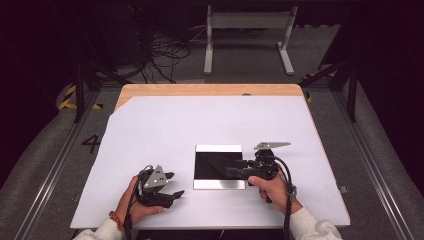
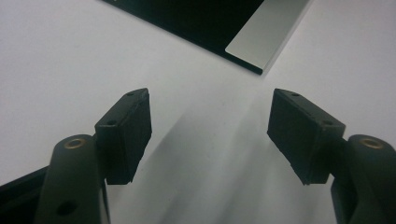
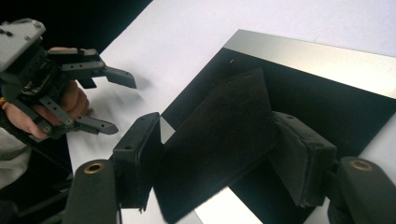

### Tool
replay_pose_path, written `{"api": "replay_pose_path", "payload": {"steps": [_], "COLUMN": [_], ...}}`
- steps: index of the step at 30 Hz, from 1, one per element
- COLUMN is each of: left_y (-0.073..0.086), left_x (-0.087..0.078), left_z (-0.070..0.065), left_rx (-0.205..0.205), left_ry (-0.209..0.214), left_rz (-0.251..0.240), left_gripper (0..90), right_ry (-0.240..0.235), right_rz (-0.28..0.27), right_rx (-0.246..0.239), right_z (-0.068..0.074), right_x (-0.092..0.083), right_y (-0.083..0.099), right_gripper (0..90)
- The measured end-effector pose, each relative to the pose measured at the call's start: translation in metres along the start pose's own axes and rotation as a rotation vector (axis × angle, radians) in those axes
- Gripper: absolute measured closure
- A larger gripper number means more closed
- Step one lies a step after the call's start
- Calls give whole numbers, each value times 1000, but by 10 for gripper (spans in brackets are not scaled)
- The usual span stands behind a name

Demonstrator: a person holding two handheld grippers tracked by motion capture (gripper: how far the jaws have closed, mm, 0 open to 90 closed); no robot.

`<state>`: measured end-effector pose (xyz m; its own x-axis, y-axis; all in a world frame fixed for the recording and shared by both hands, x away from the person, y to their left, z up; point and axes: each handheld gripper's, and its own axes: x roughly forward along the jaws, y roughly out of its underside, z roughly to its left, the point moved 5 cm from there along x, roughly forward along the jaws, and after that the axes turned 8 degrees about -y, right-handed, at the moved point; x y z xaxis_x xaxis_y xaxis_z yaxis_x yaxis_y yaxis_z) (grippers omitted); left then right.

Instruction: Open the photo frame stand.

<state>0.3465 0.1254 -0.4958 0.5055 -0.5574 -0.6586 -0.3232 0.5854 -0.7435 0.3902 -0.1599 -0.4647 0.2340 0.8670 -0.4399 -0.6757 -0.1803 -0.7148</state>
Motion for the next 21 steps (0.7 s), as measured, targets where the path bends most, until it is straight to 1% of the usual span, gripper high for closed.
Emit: {"api": "replay_pose_path", "payload": {"steps": [1, 3, 7, 8, 11, 12, 16, 21], "left_y": [-2, -3, -6, -7, -11, -13, -15, -18], "left_x": [2, 4, 6, 7, 8, 8, 11, 16], "left_z": [1, 1, 3, 4, 7, 7, 8, 9], "left_rx": [-1, -6, -21, -35, -58, -73, -80, -84], "left_ry": [3, 8, 15, 20, 30, 38, 41, 34], "left_rz": [-2, -3, -13, -18, -36, -41, -42, -33], "left_gripper": [304, 300, 292, 292, 284, 283, 279, 292], "right_ry": [-8, -4, -13, -13, -27, -29, -37, -40], "right_rz": [2, 8, 8, 9, 6, 4, 1, -1], "right_rx": [12, 11, 13, 11, 16, 20, 19, 23], "right_z": [-1, -2, -3, -3, -5, -5, -6, -6], "right_x": [3, 5, 6, 6, 10, 10, 11, 12], "right_y": [0, 1, 1, 1, 1, 1, 1, 2], "right_gripper": [379, 393, 397, 398, 402, 404, 407, 417]}}
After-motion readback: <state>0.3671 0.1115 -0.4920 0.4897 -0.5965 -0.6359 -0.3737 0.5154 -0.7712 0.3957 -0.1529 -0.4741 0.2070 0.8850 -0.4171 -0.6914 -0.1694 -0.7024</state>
